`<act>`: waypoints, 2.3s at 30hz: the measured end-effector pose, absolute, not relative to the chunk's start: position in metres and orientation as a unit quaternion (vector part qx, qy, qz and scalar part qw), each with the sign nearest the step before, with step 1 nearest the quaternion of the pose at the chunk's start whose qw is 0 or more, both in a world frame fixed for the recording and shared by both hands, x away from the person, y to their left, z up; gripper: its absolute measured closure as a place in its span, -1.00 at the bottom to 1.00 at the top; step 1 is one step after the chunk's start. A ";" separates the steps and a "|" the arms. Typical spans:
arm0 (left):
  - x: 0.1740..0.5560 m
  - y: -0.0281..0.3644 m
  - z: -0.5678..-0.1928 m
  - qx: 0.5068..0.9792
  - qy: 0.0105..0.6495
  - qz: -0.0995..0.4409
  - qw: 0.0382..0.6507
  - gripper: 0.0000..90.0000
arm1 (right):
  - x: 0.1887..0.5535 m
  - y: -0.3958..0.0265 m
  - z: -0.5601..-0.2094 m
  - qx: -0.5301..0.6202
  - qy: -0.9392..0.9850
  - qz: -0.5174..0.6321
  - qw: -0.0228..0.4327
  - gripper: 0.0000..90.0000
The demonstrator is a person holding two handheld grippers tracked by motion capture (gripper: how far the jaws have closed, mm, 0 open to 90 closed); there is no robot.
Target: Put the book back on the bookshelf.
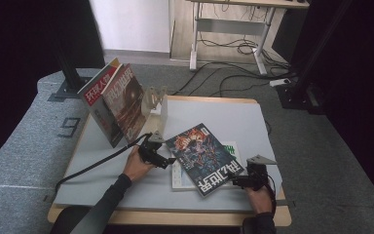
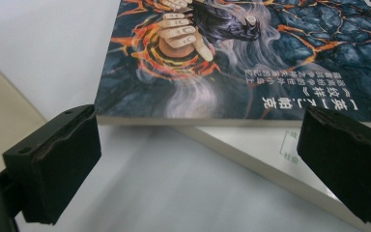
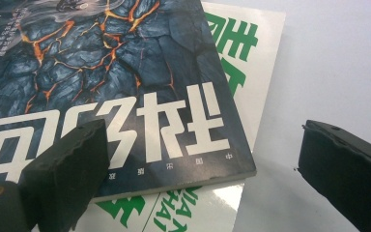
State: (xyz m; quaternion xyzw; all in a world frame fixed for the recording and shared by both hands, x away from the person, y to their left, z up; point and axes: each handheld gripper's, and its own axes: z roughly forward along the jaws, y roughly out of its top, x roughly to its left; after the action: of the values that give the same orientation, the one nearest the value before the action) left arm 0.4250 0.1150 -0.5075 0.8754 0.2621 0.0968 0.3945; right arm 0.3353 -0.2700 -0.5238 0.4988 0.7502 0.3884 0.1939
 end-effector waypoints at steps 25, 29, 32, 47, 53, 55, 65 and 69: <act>0.460 0.091 -0.515 0.877 0.289 0.076 0.375 -1.00 | 0.325 -0.273 -0.521 0.490 0.758 0.378 0.207 -0.87; 0.462 0.092 -0.516 0.876 0.294 0.063 0.376 -1.00 | 0.324 -0.274 -0.520 0.487 0.760 0.377 0.207 -0.87; 0.464 0.092 -0.517 0.875 0.299 0.055 0.376 -1.00 | 0.323 -0.274 -0.519 0.484 0.763 0.376 0.207 -0.86; 0.462 0.092 -0.515 0.874 0.312 0.039 0.370 -0.91 | 0.324 -0.278 -0.522 0.490 0.763 0.372 0.197 -0.89; 0.458 0.091 -0.514 0.873 0.319 0.040 0.366 -0.91 | 0.325 -0.281 -0.523 0.499 0.759 0.371 0.196 -0.94; 0.456 0.091 -0.514 0.874 0.320 0.041 0.364 -0.91 | 0.325 -0.281 -0.523 0.500 0.757 0.371 0.197 -0.95; 0.447 0.094 -0.514 0.873 0.325 0.039 0.362 -0.91 | 0.327 -0.283 -0.523 0.505 0.753 0.367 0.207 -0.97; 0.441 0.098 -0.515 0.870 0.329 0.034 0.366 -0.91 | 0.327 -0.283 -0.524 0.511 0.749 0.366 0.212 -0.97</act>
State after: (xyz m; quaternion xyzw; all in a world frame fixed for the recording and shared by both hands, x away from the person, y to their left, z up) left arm 0.4412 0.0980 -0.5147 0.8700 0.3288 0.0341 0.3657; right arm 0.3273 -0.2835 -0.5235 0.5106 0.7487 0.3659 0.2120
